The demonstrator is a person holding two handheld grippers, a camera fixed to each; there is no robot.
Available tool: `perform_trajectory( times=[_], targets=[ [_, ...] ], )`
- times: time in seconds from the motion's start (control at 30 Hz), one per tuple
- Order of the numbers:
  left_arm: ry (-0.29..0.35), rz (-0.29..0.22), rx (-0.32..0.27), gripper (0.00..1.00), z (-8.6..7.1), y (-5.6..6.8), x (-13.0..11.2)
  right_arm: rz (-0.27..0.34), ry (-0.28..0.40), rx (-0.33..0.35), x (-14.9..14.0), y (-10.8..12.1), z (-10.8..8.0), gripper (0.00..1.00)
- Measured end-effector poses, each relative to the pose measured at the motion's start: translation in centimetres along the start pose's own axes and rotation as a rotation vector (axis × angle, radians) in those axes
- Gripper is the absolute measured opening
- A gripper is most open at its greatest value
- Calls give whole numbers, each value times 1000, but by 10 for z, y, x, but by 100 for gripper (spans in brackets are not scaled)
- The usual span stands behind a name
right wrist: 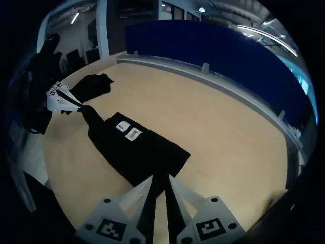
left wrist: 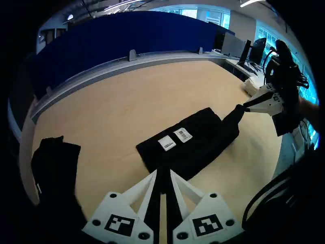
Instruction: Fold towel
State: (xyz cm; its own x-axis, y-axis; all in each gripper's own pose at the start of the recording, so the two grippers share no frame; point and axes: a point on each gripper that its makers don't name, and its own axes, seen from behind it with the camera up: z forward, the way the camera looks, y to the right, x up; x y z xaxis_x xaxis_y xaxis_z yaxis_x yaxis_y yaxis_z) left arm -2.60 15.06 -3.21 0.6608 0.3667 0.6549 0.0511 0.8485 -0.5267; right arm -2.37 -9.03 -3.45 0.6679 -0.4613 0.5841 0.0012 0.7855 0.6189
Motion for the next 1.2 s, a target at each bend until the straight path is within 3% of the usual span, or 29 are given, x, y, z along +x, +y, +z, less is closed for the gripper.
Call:
perform_trajectory(
  times=[0.2, 0.4, 0.77, 0.97, 1.2],
  targets=[
    [-12, 12, 9, 7, 18, -11, 6, 12, -17, -2, 1, 9, 17, 13],
    [-22, 11, 2, 7, 27, -12, 1, 25, -28, 2, -7, 9, 23, 13],
    [-32, -6, 32, 7, 62, -21, -17, 46, -63, -17, -27, 13, 54, 13],
    [-23, -15, 47, 8, 74, -25, -18, 68, -70, -47, -34, 20, 66, 15],
    [-14, 17, 95, 18, 86, -36, -15, 75, -66, -101, -36, 31, 79, 24]
  ],
)
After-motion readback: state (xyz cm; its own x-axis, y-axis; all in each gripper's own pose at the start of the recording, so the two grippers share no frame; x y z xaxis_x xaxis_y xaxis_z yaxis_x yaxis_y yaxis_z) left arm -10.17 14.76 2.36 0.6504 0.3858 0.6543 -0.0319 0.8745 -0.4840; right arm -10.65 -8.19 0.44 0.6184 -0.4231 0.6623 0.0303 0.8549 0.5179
